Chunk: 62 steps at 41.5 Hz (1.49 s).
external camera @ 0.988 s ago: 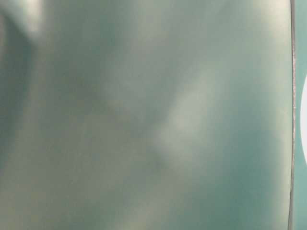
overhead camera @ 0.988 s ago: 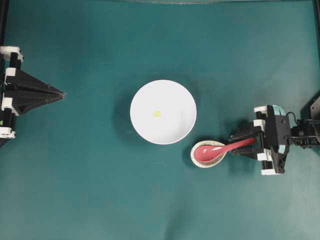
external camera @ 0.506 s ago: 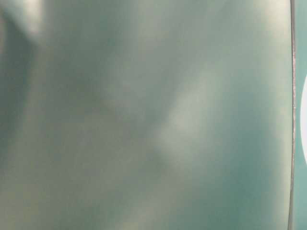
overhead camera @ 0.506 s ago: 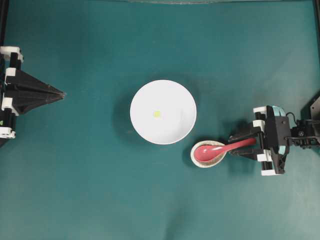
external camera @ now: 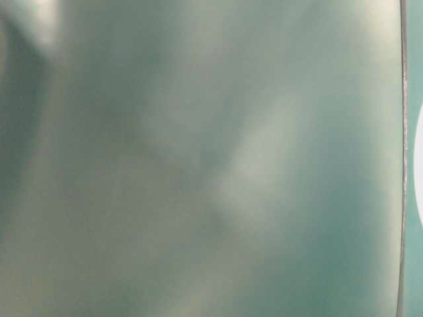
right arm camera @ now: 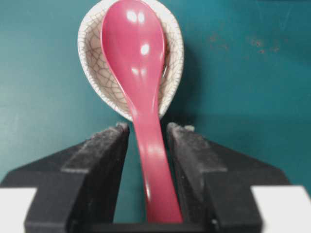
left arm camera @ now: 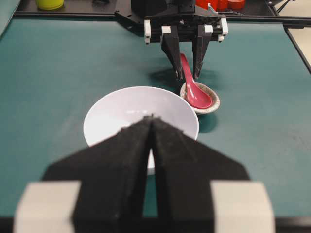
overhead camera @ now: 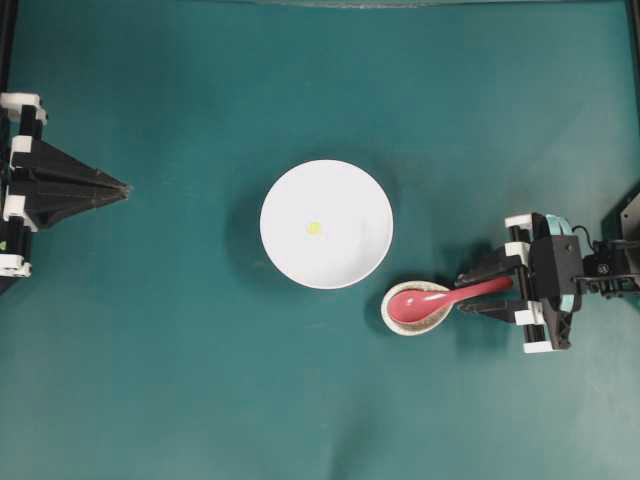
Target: Scoop the yellow hexagonal prism block from the bowl with a spoon using the right arm.
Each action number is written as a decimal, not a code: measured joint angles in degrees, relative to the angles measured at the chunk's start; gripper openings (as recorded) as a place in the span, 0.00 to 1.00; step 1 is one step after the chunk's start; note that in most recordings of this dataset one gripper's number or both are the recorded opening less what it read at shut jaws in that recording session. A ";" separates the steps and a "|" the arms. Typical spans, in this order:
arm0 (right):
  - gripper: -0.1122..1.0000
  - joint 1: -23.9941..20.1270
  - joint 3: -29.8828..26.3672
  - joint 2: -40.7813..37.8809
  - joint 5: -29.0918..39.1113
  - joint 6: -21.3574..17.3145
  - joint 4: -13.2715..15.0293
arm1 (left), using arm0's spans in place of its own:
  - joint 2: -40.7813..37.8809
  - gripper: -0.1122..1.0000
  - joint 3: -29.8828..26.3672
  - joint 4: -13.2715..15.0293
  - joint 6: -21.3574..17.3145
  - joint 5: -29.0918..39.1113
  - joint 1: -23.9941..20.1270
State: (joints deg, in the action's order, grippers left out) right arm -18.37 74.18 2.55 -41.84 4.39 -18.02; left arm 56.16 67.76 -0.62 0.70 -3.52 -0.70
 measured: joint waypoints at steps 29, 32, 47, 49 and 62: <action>0.48 0.00 0.09 0.00 -0.97 0.00 0.09 | -0.09 0.11 0.00 0.00 0.09 0.00 0.00; 0.47 0.00 0.09 0.09 -0.97 0.00 0.18 | -0.09 0.11 0.00 0.00 0.09 0.00 0.00; 0.33 0.00 0.09 0.00 -0.97 0.00 0.18 | -0.09 0.11 0.00 0.00 0.09 0.35 0.00; 0.33 0.00 0.09 0.00 -0.97 0.00 0.18 | -0.09 0.11 0.09 -0.09 0.09 0.35 0.09; 0.32 0.00 0.09 0.00 -0.97 -0.09 0.18 | -0.09 0.11 0.00 -0.09 0.09 0.44 0.00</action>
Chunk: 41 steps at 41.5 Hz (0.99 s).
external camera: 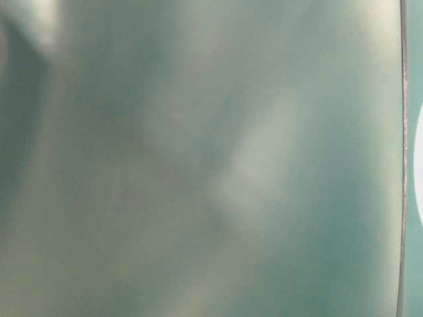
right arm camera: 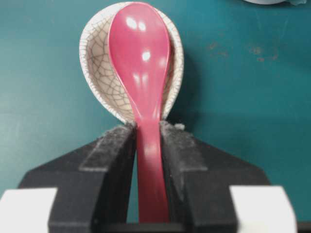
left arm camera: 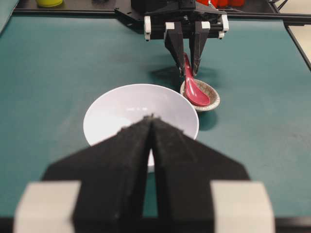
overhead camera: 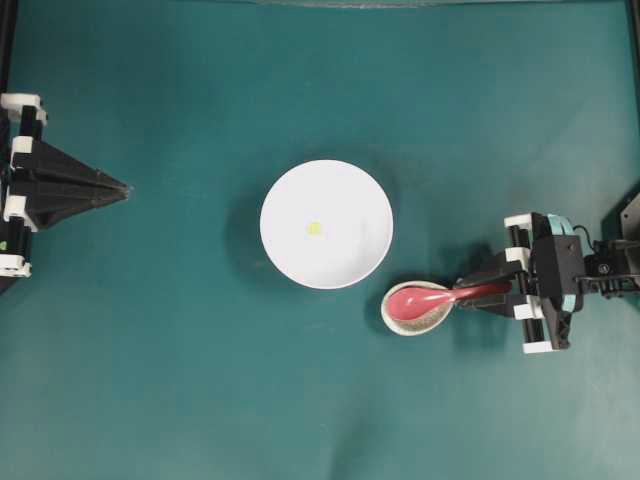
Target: Scoop the yellow hexagonal prism block from the bowl with a spoon using the right arm.
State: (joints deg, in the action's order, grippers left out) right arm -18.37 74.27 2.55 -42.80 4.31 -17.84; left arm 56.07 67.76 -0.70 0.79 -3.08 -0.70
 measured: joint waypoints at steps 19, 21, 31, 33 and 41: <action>0.32 0.00 1.67 3.52 0.79 -0.44 -0.09 | 0.00 0.11 0.00 0.09 0.00 0.35 0.00; 0.32 0.09 1.58 3.96 1.41 -0.44 -0.09 | 0.09 0.11 0.00 0.00 0.00 0.35 0.09; 0.32 0.18 0.09 4.57 7.21 -0.53 0.00 | 0.00 0.11 0.00 0.09 0.00 0.35 0.00; 0.32 0.18 -0.09 4.57 7.73 -0.53 -0.09 | 0.00 0.11 0.00 0.09 0.00 0.35 0.00; 0.32 0.09 -0.62 4.57 8.61 -0.97 -0.44 | 0.00 0.11 0.00 0.09 0.00 0.26 0.09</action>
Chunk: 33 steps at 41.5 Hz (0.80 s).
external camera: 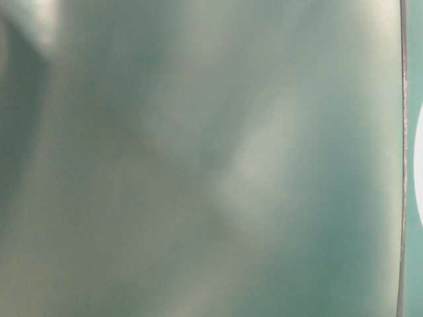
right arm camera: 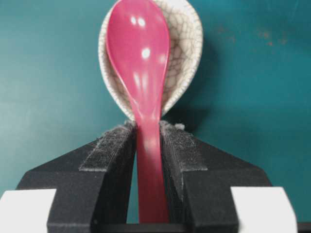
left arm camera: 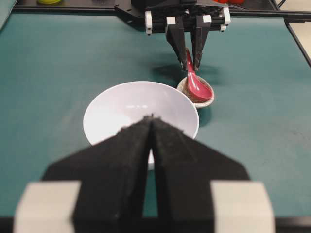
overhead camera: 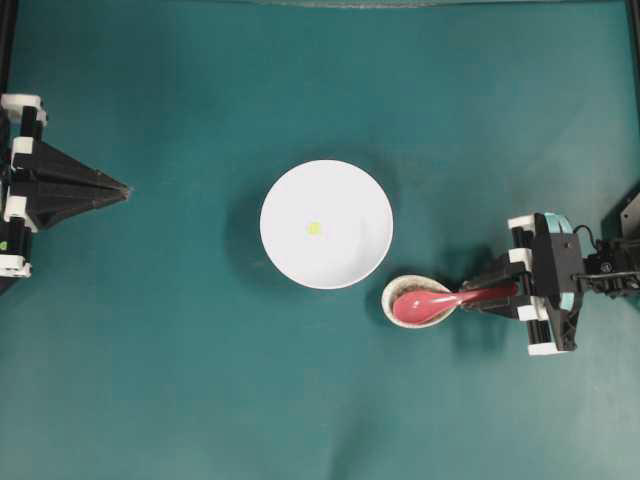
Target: Scoop the yellow hexagonal prism block from the bowl with a spoon using the right arm.
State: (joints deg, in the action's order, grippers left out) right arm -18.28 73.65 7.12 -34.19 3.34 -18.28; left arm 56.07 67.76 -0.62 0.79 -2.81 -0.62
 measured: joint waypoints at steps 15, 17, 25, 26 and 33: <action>0.32 0.00 -0.35 0.00 0.62 -1.67 -0.09 | 0.00 0.11 0.00 0.00 0.00 0.00 -0.09; 0.32 0.09 -0.35 0.00 0.62 -1.67 -0.09 | 0.00 0.11 0.00 -0.09 0.00 0.09 -0.09; 0.33 0.09 -0.35 0.00 0.09 -1.67 -0.09 | 0.00 0.11 0.00 0.00 0.00 0.09 -0.09; 0.33 0.00 -0.35 0.00 -0.18 -1.67 -0.26 | 0.00 0.11 0.00 0.00 0.00 0.09 -0.09; 0.40 0.00 0.00 0.70 -2.11 -1.58 -0.70 | 0.00 0.11 0.00 -0.09 0.00 0.09 -0.09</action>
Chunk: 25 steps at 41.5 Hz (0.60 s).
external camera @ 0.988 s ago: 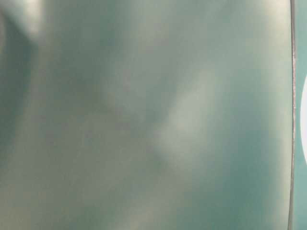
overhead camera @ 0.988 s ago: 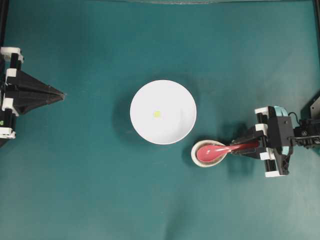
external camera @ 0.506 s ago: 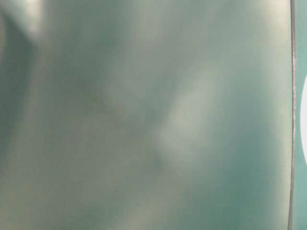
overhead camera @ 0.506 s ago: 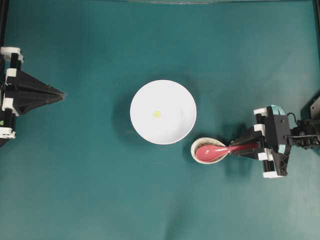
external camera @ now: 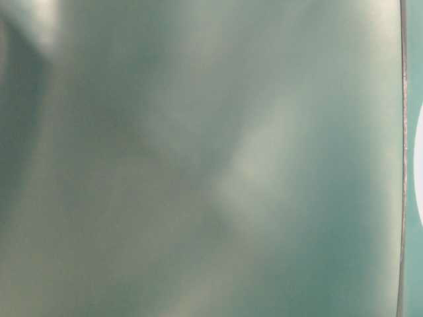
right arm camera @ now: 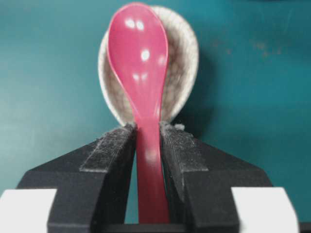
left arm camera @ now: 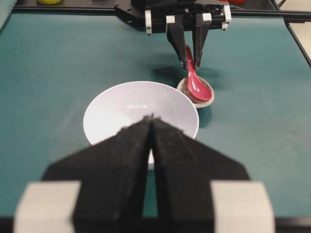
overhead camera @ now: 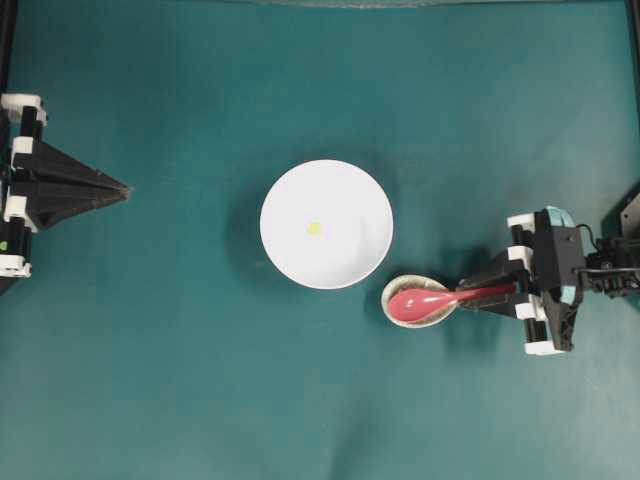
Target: Scoop the yellow hexagonal prism block from the bowl with a spoon using the right arm.
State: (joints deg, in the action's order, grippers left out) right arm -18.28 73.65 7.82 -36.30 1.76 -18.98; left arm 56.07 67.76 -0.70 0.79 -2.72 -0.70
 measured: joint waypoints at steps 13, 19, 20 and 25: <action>0.62 0.09 0.62 0.62 -1.23 0.62 -0.09 | 0.00 0.11 0.00 0.09 0.00 0.00 0.00; 0.62 0.00 0.62 0.62 -1.58 1.23 0.09 | 0.00 0.11 0.00 0.09 0.00 0.00 0.00; 0.62 0.00 0.70 0.62 -1.85 1.23 0.00 | 0.00 0.11 0.00 0.00 0.00 0.00 0.00; 0.62 0.00 1.05 0.62 -3.52 1.23 0.18 | 0.00 0.11 0.00 0.09 0.00 0.00 0.00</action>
State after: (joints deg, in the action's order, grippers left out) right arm -18.28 74.71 8.44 -39.81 2.99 -18.81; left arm 56.07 67.76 -0.62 0.79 -2.72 -0.70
